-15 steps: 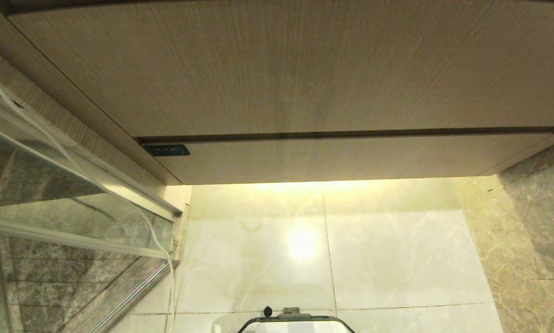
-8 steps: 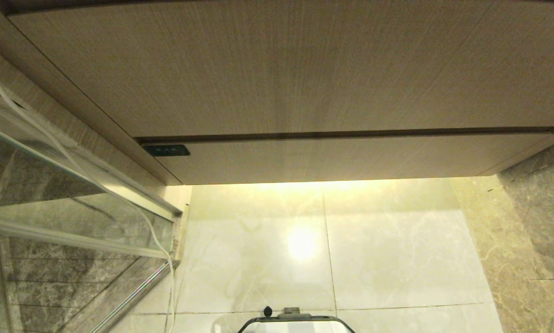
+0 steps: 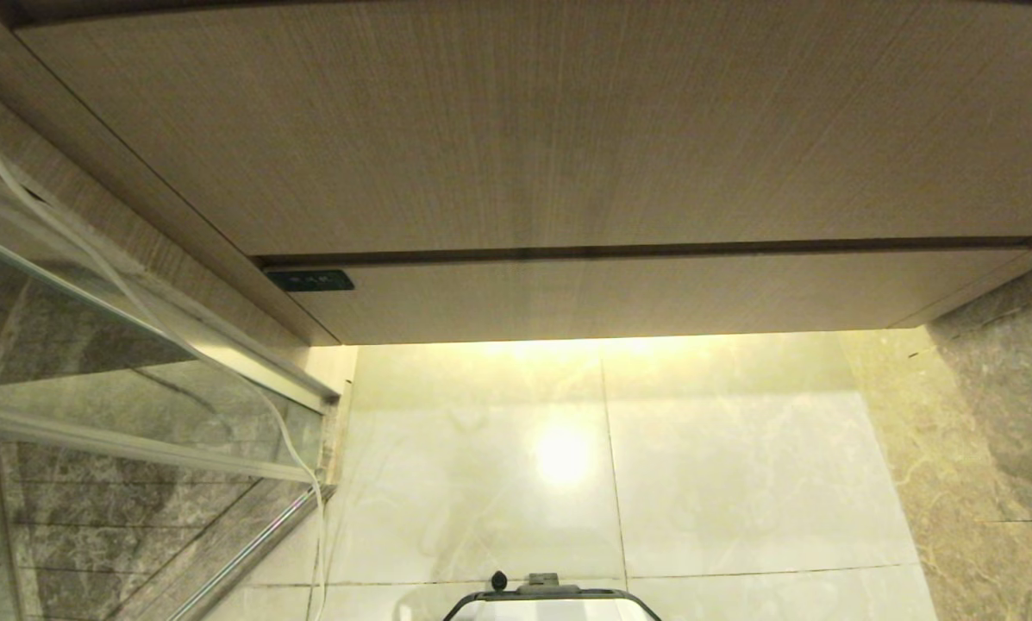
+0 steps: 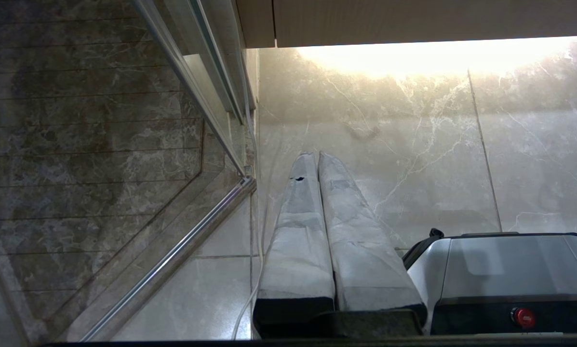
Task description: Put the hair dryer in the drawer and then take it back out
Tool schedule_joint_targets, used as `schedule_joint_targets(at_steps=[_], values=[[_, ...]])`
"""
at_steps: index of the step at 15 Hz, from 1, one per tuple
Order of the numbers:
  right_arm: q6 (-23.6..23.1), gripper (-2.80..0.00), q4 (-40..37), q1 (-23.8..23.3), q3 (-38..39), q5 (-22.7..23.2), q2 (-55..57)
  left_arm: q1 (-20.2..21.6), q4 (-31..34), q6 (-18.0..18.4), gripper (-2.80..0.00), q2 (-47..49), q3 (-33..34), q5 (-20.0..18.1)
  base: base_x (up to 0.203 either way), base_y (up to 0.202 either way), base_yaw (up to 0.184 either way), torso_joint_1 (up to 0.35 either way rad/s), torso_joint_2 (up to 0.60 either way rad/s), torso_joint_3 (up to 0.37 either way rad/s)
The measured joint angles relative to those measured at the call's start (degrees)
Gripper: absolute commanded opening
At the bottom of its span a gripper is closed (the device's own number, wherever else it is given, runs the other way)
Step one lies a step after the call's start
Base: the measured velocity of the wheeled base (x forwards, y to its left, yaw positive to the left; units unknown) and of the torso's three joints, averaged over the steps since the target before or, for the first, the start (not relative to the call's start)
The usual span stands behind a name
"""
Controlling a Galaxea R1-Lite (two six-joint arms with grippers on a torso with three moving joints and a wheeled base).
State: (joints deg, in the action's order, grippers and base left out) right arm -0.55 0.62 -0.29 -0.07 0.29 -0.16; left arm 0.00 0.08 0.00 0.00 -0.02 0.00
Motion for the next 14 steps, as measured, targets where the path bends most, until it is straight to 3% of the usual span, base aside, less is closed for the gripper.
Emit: schedule_joint_targets(at_steps=[14], values=[[0.55,-2.80,-0.05,-0.06,0.02,-0.02,0.02,0.00,-0.01,0.00,-2.80,0.00,0.02,0.00,0.000,0.000,0.000,0.000,0.00,0.000]])
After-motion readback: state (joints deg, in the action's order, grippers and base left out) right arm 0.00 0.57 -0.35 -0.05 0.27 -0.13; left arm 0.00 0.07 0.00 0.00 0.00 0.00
